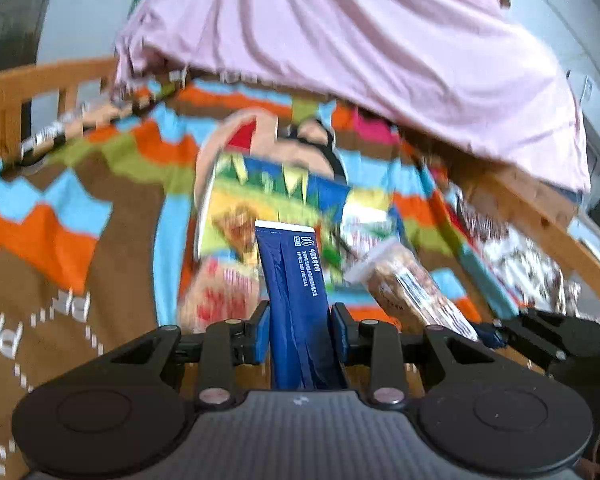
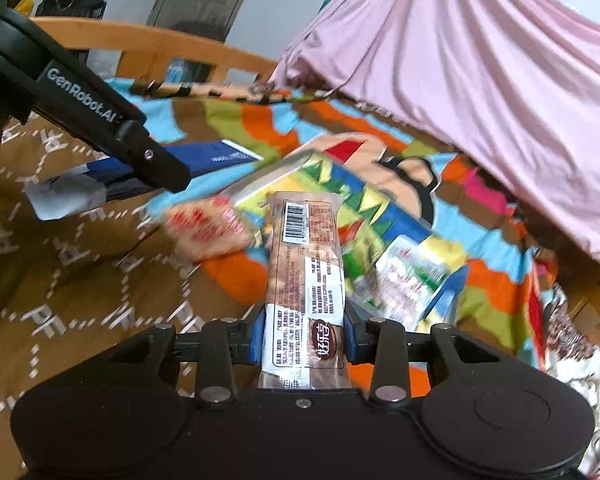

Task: Organize snacks
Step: 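Carry both held packets over the dinosaur tray and lower them in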

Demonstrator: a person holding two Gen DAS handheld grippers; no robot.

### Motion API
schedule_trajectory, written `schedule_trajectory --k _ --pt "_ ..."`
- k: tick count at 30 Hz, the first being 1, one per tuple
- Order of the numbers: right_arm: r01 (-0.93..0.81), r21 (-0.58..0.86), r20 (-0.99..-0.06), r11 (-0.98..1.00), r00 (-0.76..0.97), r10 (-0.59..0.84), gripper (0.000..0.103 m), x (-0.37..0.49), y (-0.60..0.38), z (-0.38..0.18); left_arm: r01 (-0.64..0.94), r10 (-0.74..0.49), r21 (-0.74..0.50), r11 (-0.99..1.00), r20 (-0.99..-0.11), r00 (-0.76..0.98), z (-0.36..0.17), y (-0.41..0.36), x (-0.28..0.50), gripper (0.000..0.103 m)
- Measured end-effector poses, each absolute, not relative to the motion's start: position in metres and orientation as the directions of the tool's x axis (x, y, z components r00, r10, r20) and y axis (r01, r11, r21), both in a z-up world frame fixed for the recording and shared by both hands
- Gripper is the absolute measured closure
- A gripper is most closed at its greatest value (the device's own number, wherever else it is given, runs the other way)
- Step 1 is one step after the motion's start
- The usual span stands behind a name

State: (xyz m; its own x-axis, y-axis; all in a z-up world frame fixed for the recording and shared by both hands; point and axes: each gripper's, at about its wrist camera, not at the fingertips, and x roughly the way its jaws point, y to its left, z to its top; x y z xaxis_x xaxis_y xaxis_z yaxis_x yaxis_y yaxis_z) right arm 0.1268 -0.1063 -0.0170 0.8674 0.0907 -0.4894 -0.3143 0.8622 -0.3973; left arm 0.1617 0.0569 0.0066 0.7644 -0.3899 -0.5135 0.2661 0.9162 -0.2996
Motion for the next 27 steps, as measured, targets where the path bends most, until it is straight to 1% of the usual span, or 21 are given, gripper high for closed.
schedule_trajectory --k 7,12,15,19,22,27 --pt "-0.301 -0.423 -0.447 0.855 0.890 0.092 0.064 0.163 -0.113 0.001 0.248 -0.346 -0.297 0.922 -0.346 0.872 0.024 0.047 0.197 0.068" --pt "-0.300 -0.434 -0.434 0.849 0.896 0.095 0.064 0.211 -0.116 0.015 0.233 -0.317 -0.303 0.924 -0.264 0.911 0.031 0.041 0.247 0.068" --pt "-0.279 -0.448 -0.400 0.850 0.912 0.088 0.064 0.239 -0.116 0.016 0.221 -0.298 -0.299 0.928 -0.246 0.922 0.028 0.041 0.276 0.068" --pt "-0.232 -0.393 -0.348 0.890 0.933 0.090 0.064 0.281 -0.117 0.008 0.186 -0.272 -0.330 0.926 -0.237 0.933 0.015 0.047 0.309 0.068" --pt "-0.231 -0.382 -0.352 0.895 0.932 0.090 0.064 0.307 -0.114 -0.002 0.151 -0.262 -0.389 0.909 -0.250 0.932 0.000 0.054 0.335 0.068" --pt "-0.230 -0.343 -0.392 0.911 0.916 0.084 0.064 0.354 -0.108 -0.019 0.186 -0.293 -0.333 0.924 -0.309 0.905 -0.023 0.047 0.368 0.068"
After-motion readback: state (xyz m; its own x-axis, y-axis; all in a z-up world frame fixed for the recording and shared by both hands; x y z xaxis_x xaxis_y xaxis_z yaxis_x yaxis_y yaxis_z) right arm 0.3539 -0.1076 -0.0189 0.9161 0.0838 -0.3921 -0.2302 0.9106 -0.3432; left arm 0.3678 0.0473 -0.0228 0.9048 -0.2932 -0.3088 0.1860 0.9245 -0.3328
